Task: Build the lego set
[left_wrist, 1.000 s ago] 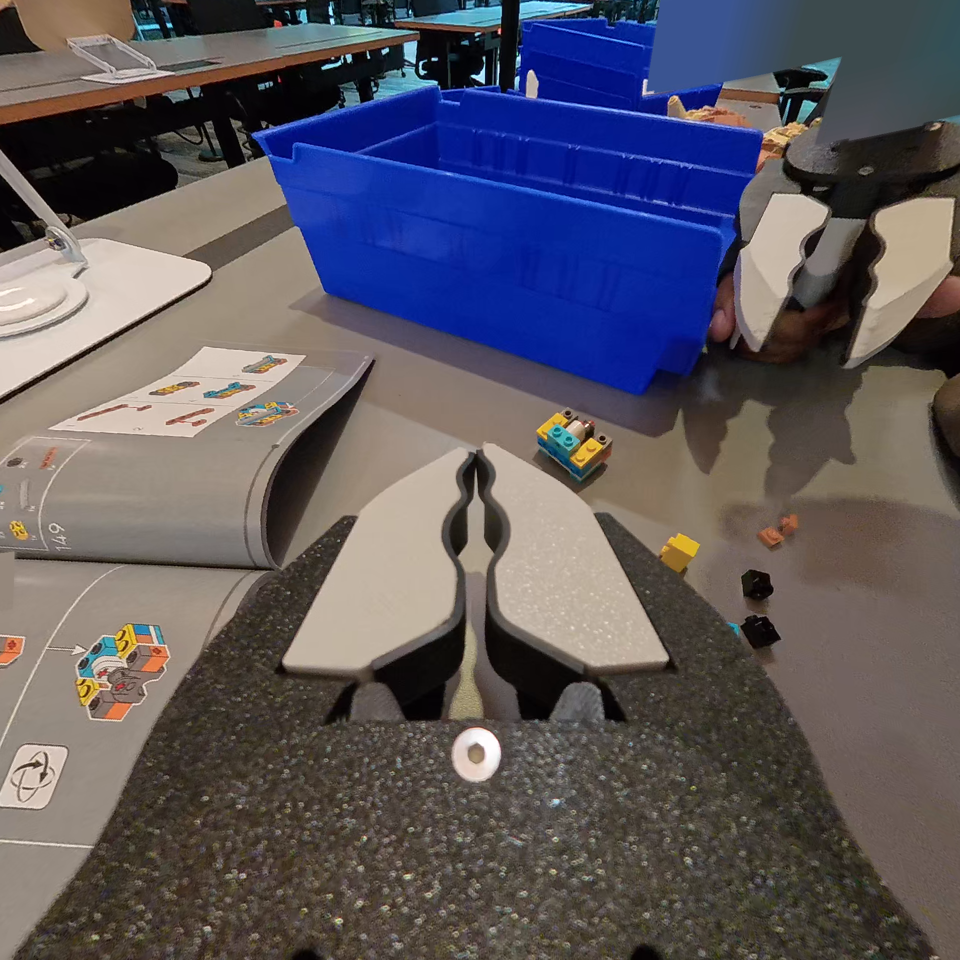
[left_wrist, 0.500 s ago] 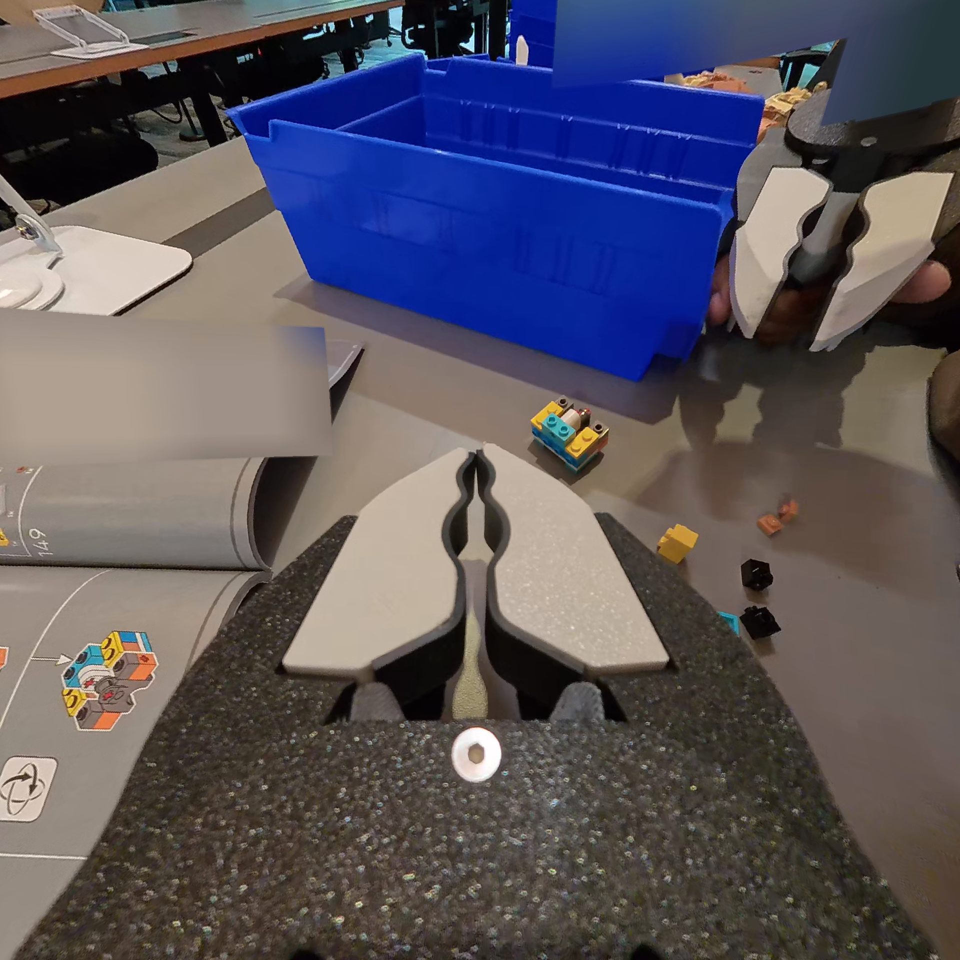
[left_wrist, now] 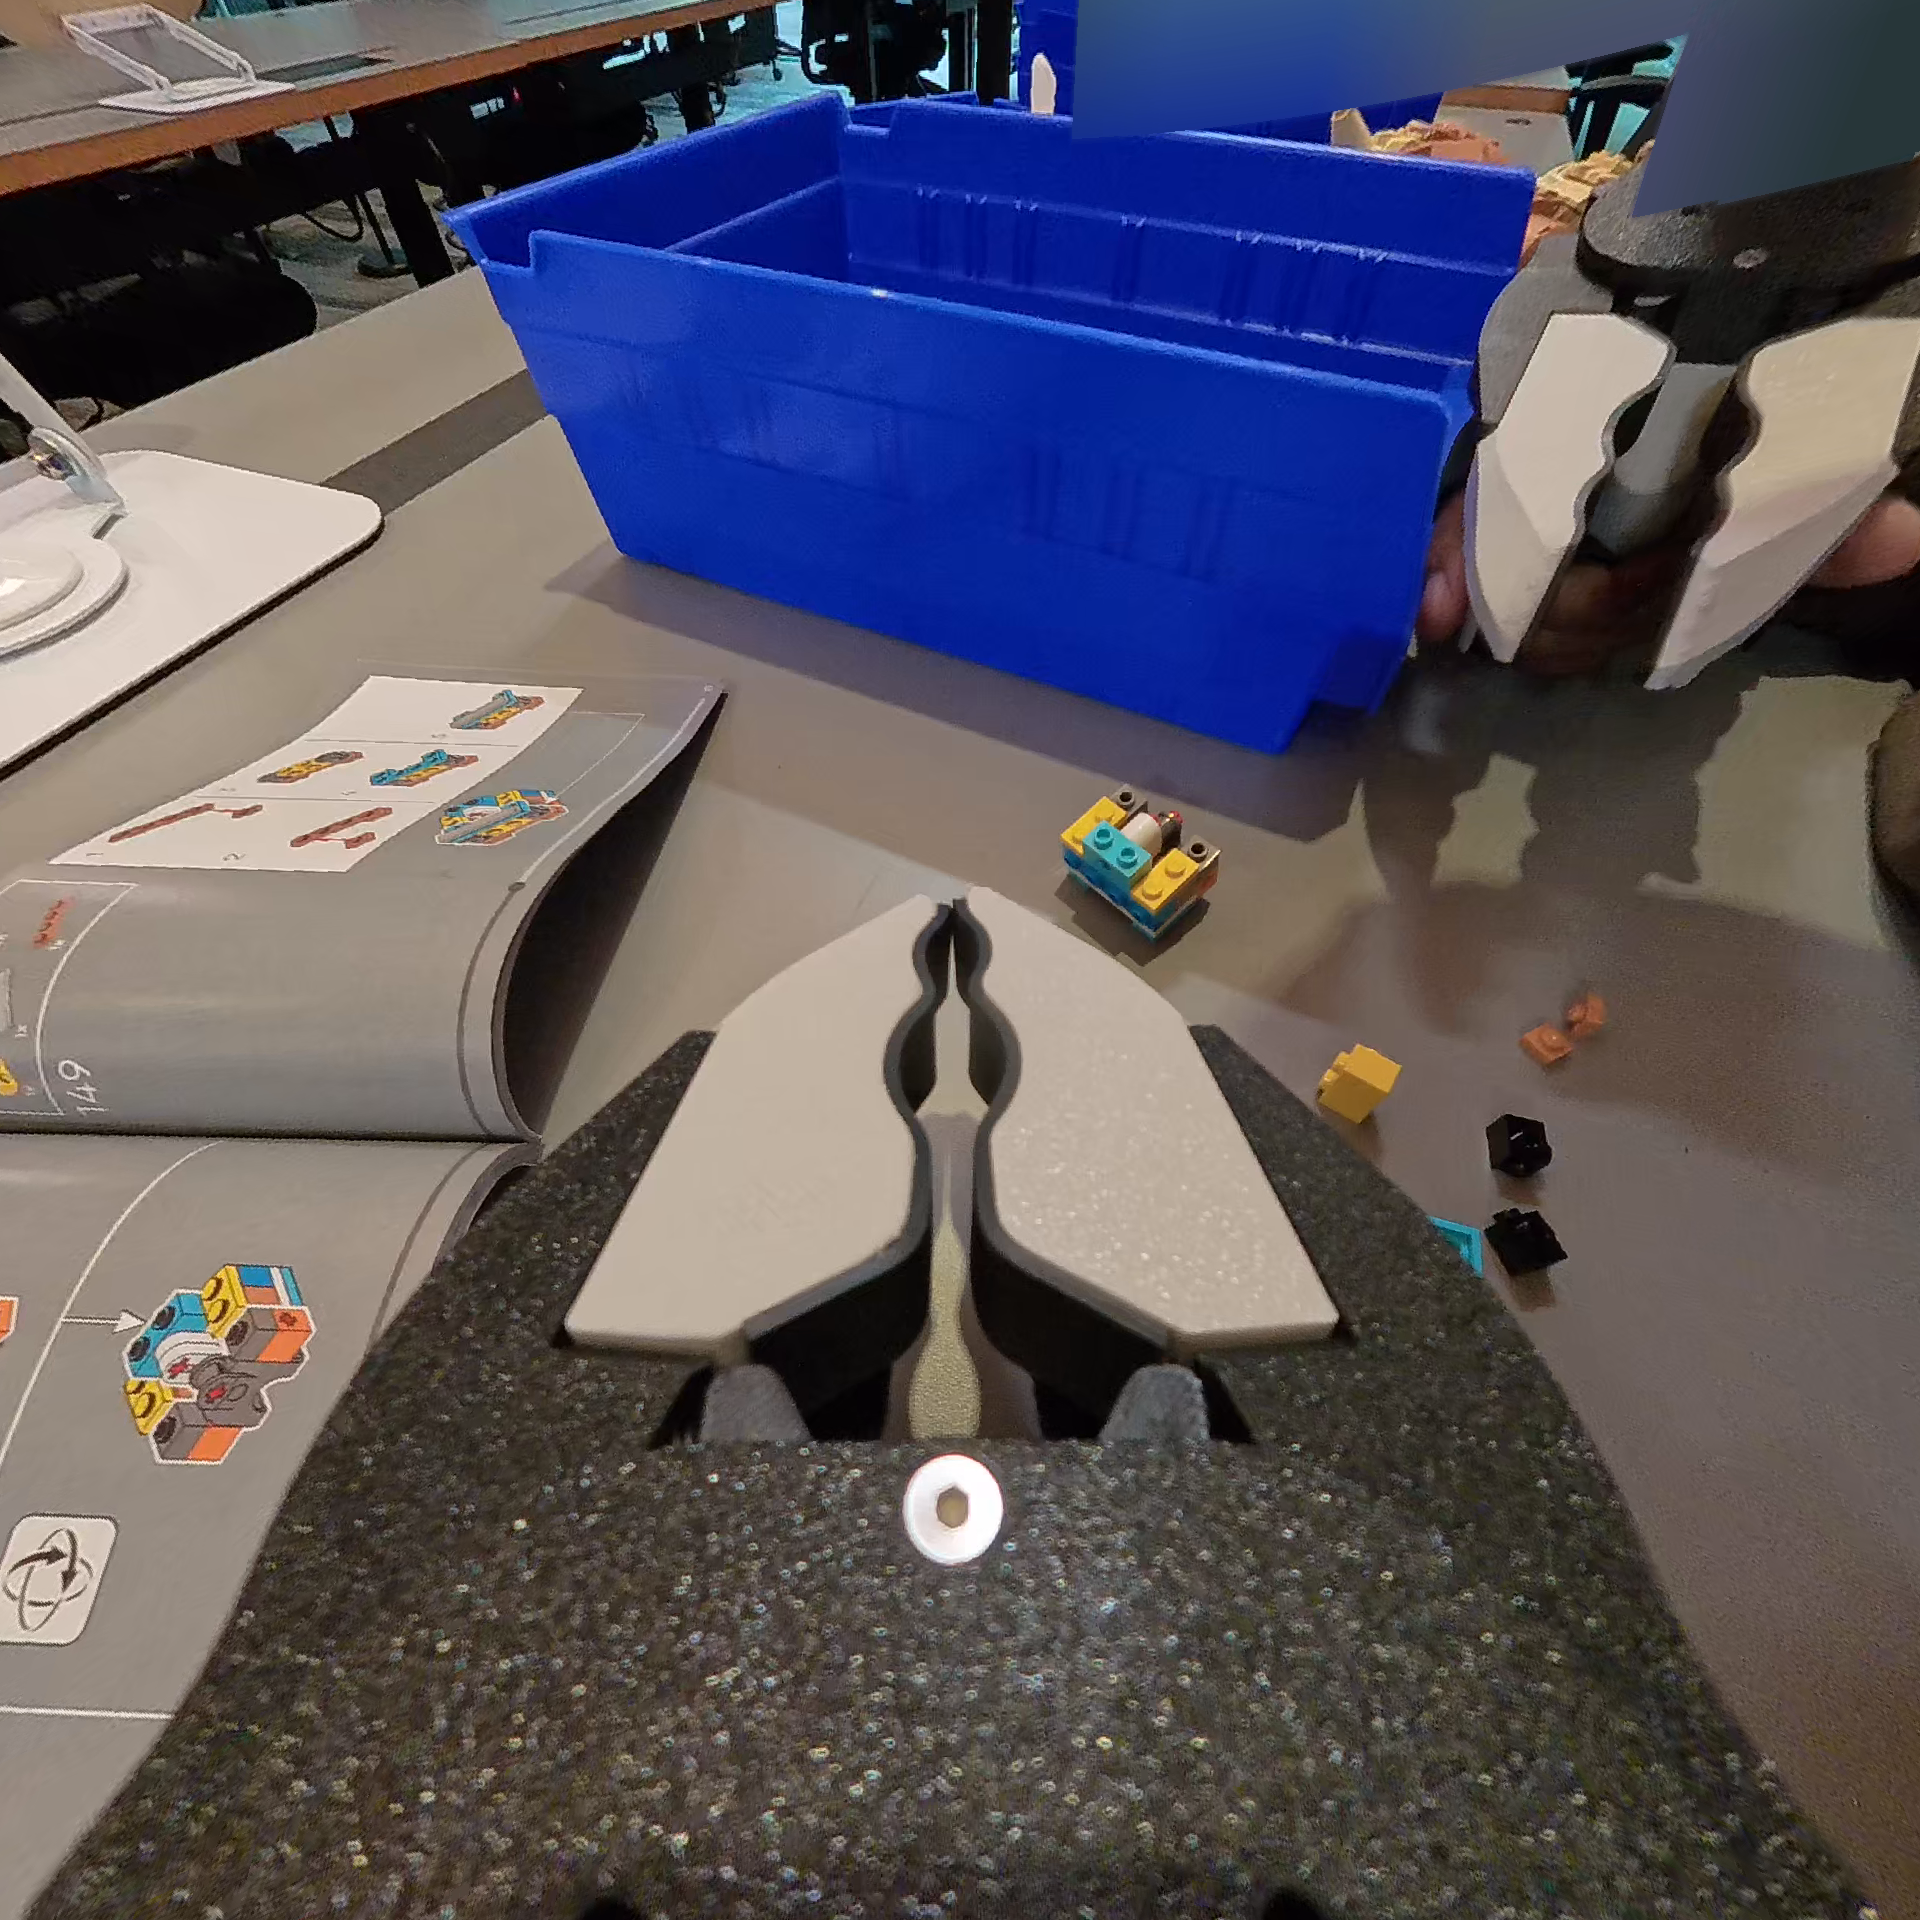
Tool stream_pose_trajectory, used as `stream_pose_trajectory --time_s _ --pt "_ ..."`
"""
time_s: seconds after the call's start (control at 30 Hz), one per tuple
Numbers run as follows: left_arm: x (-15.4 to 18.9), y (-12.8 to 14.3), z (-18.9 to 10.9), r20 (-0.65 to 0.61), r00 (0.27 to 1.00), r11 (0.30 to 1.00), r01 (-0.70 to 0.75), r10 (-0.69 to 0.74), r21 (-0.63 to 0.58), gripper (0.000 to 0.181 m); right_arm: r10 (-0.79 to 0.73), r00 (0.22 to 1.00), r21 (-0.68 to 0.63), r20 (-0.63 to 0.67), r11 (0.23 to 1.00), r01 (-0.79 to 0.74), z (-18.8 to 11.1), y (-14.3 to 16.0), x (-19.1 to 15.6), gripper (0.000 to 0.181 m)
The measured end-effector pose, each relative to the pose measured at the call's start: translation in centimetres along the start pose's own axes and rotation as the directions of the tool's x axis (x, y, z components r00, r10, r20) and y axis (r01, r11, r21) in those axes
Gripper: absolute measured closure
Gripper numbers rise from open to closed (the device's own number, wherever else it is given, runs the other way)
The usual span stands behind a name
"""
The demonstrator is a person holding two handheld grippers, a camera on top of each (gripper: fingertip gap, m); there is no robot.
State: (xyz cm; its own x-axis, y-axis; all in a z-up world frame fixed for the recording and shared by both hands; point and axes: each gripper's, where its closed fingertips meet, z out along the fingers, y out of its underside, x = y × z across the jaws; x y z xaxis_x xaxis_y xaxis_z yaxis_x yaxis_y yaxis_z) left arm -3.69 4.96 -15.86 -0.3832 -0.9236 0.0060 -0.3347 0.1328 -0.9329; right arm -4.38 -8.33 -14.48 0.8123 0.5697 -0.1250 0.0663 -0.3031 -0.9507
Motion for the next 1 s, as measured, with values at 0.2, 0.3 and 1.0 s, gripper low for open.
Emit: stream_pose_trajectory --time_s 0.2,0.3,1.0 --pt "-0.1 -0.2 -0.2 0.011 1.0 1.0 0.003 -0.003 0.016 0.181 -0.019 0.998 -0.084 0.055 0.996 0.023 -4.6 -1.9 -1.4 0.159" --pt "0.0 -0.1 -0.1 0.009 1.0 1.0 -0.006 0.005 0.014 0.181 -0.266 0.963 -0.291 -0.051 0.926 0.241 -8.8 -4.8 2.7 0.163" --pt "-0.3 -0.3 -0.4 0.013 1.0 0.999 0.018 -0.019 0.033 0.181 -0.327 0.835 -0.817 0.443 0.235 0.526 -9.3 6.5 22.8 0.17"
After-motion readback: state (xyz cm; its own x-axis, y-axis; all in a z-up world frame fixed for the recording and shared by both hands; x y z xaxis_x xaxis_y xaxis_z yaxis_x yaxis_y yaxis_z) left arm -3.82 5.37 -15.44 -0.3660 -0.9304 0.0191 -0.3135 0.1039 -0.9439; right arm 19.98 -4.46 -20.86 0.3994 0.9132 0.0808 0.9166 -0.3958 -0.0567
